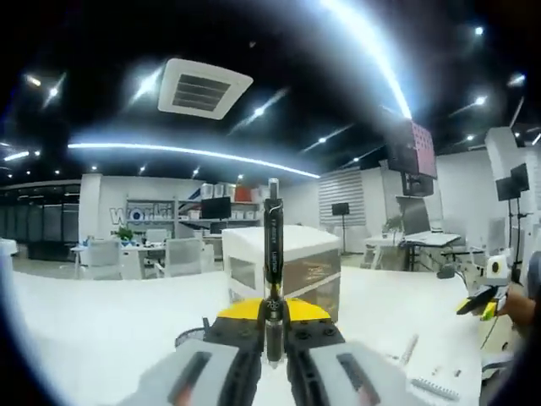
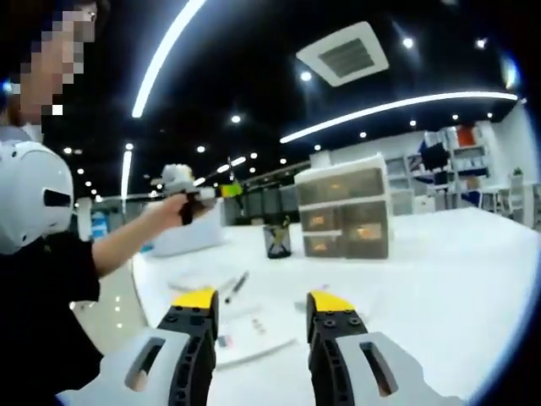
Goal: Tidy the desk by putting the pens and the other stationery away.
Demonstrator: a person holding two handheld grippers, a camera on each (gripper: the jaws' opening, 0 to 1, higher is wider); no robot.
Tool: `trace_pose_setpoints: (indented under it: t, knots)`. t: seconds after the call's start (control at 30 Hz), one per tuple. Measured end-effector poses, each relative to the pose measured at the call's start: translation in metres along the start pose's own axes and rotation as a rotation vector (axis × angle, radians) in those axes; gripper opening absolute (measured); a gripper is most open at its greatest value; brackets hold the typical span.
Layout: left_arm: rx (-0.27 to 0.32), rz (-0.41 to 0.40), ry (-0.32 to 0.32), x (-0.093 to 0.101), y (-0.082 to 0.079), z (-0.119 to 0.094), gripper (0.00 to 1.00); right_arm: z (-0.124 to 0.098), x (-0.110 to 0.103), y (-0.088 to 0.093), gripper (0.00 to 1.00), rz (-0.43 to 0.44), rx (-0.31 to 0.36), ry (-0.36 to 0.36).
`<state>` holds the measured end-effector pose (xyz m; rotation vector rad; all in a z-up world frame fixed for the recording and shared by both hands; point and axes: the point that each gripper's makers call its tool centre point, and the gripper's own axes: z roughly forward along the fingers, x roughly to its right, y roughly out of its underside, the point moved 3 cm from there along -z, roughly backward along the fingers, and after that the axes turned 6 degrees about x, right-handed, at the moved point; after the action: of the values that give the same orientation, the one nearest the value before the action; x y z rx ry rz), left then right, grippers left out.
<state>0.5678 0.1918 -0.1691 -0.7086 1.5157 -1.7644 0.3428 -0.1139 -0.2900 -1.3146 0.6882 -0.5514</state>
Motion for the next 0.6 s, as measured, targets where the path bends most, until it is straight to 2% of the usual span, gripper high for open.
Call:
trace_pose_setpoints:
  t: [0.4,0.6]
  knots:
    - [-0.029,0.020,-0.050,-0.039,0.013,0.043,0.09,-0.014,0.007,0.001,0.39,-0.016,-0.019,0.037]
    - [-0.054,0.025,-0.068,-0.049,0.021,0.054,0.09,-0.016,0.007,0.003,0.39,-0.012,-0.022,0.041]
